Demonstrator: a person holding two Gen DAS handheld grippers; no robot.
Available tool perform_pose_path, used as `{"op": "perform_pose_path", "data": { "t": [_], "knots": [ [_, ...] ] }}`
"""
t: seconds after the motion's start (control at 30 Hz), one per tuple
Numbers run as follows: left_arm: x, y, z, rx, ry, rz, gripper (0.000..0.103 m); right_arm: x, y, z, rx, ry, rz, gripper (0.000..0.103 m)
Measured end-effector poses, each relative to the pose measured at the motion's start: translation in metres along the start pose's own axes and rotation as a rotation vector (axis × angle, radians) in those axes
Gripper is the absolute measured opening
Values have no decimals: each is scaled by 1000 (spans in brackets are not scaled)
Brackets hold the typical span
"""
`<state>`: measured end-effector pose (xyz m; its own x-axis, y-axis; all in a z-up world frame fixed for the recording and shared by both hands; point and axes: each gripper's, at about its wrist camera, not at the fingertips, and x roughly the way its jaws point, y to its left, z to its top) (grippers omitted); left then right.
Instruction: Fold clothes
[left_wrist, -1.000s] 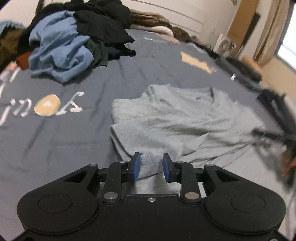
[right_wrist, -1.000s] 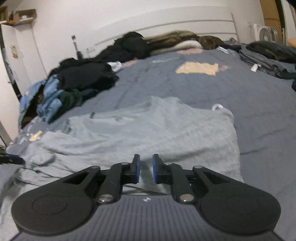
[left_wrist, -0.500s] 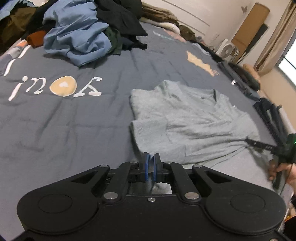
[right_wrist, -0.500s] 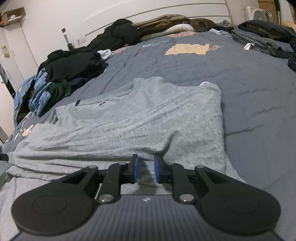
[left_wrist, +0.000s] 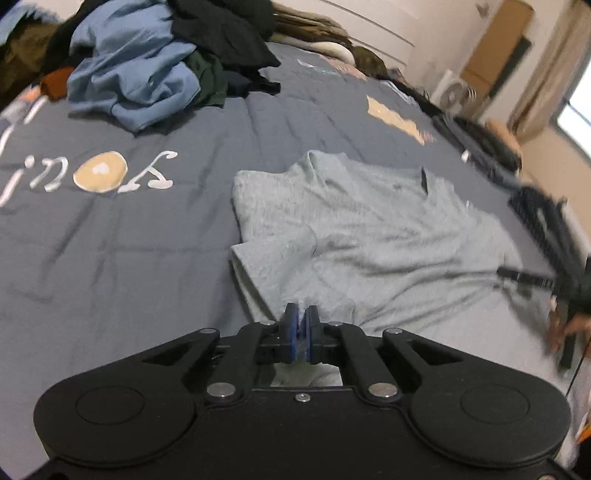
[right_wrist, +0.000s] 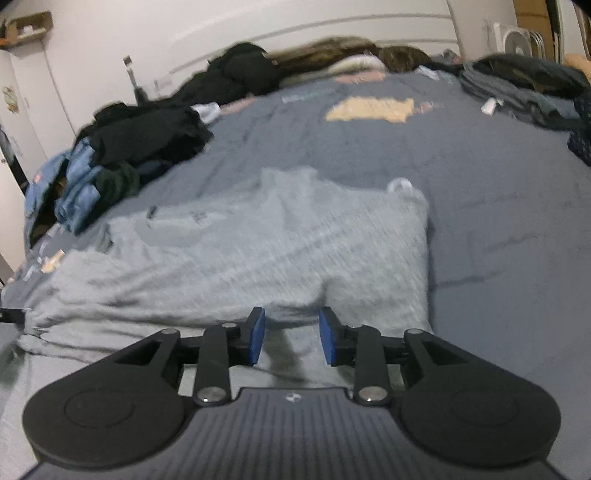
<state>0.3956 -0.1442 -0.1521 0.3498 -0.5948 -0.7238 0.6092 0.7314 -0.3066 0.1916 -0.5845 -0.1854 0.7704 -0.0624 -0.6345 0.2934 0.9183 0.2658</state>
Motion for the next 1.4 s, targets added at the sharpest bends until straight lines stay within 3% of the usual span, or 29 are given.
{"op": "perform_pose_path", "data": {
  "t": [0.13,0.2,0.27,0.3,0.53,0.7,0.8,0.87,0.9,0.97,1.0,1.17,1.3,1.33,1.4],
  "knots": [
    [-12,12,-3,13,20,70,8,2,-3,-1,-10,13,5,31],
    [-19,15,4,20,-2,138,23,1,-2,0,-12,24,10,31],
    [-24,10,18,38,-40,149,40,-1,-2,1,-16,38,16,31],
    [-24,5,26,59,-54,152,43,-2,-1,2,-20,35,16,31],
    [24,-67,66,295,-69,162,43,-7,-11,3,-3,25,13,31],
    [85,-121,65,465,21,123,43,-4,-17,-1,8,37,14,32],
    [115,-134,65,497,69,130,43,-2,-17,-3,0,42,16,32],
    [130,-134,66,501,106,130,40,-1,-18,-3,-1,43,19,33],
    [136,-132,67,494,141,109,22,-1,-18,-3,0,44,21,33],
    [142,-128,69,473,201,60,7,-1,-20,-4,3,43,28,33],
    [140,-127,71,475,192,61,3,0,-20,-4,7,43,29,33],
    [127,-120,90,392,75,85,2,3,-20,-5,-2,44,27,33],
    [136,-125,84,381,70,125,6,4,-15,-6,-20,37,13,33],
    [135,-126,81,373,72,143,8,3,-15,-6,-20,37,14,33],
    [124,-126,76,354,48,162,23,1,-15,-5,-17,38,15,34]
  ]
}}
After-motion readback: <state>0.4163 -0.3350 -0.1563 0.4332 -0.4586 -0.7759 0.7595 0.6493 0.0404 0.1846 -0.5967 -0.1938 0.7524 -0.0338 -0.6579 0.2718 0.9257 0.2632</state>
